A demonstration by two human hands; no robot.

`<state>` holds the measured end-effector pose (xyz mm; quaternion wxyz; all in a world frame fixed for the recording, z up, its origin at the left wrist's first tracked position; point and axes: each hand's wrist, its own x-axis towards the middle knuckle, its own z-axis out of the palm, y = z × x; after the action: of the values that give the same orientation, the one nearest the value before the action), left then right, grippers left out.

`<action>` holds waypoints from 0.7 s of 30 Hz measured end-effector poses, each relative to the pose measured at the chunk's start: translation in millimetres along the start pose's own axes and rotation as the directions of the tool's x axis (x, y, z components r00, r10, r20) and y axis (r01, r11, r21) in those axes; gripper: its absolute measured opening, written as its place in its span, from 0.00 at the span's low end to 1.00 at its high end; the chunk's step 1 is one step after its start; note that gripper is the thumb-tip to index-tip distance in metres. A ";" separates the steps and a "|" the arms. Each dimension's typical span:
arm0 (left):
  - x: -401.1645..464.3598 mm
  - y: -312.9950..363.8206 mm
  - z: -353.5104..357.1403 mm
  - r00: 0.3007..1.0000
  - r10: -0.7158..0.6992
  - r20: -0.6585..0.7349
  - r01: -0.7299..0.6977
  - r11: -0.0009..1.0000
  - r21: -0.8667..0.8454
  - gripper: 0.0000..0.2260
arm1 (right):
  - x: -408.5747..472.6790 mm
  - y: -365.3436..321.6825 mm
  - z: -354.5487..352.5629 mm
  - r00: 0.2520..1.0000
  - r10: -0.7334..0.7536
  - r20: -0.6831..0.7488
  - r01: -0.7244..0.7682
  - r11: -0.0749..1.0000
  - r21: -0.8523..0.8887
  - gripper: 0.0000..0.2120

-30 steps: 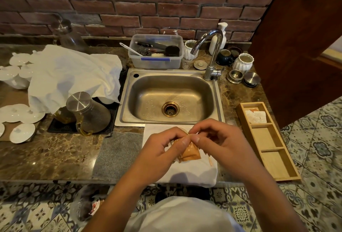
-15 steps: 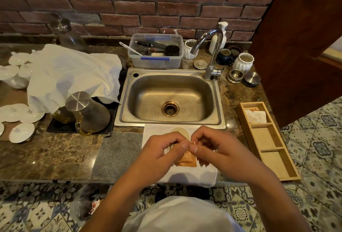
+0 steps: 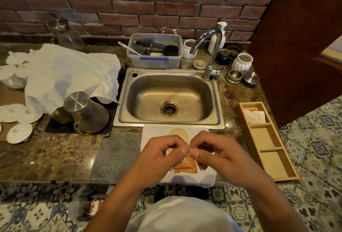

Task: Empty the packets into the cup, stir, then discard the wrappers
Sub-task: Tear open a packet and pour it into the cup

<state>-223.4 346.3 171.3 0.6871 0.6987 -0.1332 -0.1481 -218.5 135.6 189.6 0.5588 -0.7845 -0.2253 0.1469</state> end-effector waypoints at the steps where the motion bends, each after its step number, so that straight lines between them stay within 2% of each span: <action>1: -0.1 -0.2 0.4 1.000 0.001 -0.005 -0.001 1.000 -0.017 0.09 | -0.2 -0.1 1.3 1.000 -0.004 -0.011 0.004 1.000 -0.010 0.08; 4: 0.7 -1.1 -1.2 0.999 -0.006 -0.031 0.004 0.999 -0.050 0.08 | 2.1 -2.2 4.1 0.999 -0.036 -0.038 0.032 0.995 -0.092 0.09; 9: 1.6 -6.1 -3.8 0.996 -0.033 -0.084 0.024 0.994 -0.105 0.07 | 9.8 -7.2 7.5 0.989 -0.142 -0.044 0.124 0.951 -0.283 0.04; 14: 4.0 -13.0 1.8 0.971 -0.124 -0.203 0.080 0.974 -0.213 0.09 | 17.8 -3.2 17.9 0.957 -0.272 -0.105 0.166 0.805 -0.569 0.03; 17: 4.3 -12.8 5.7 0.953 -0.177 -0.245 0.092 0.942 -0.323 0.11 | 21.1 -0.8 25.9 0.932 -0.312 -0.181 0.162 0.811 -0.563 0.02; 21: 4.0 -10.4 0.0 0.957 -0.134 -0.258 0.072 0.969 -0.237 0.10 | 19.2 0.5 28.9 0.943 -0.207 -0.259 0.097 0.920 -0.379 0.07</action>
<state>-219.8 344.9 160.8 0.7649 0.6360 0.0171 -0.1007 -216.0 168.8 180.0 0.4422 -0.8665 -0.2236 -0.0597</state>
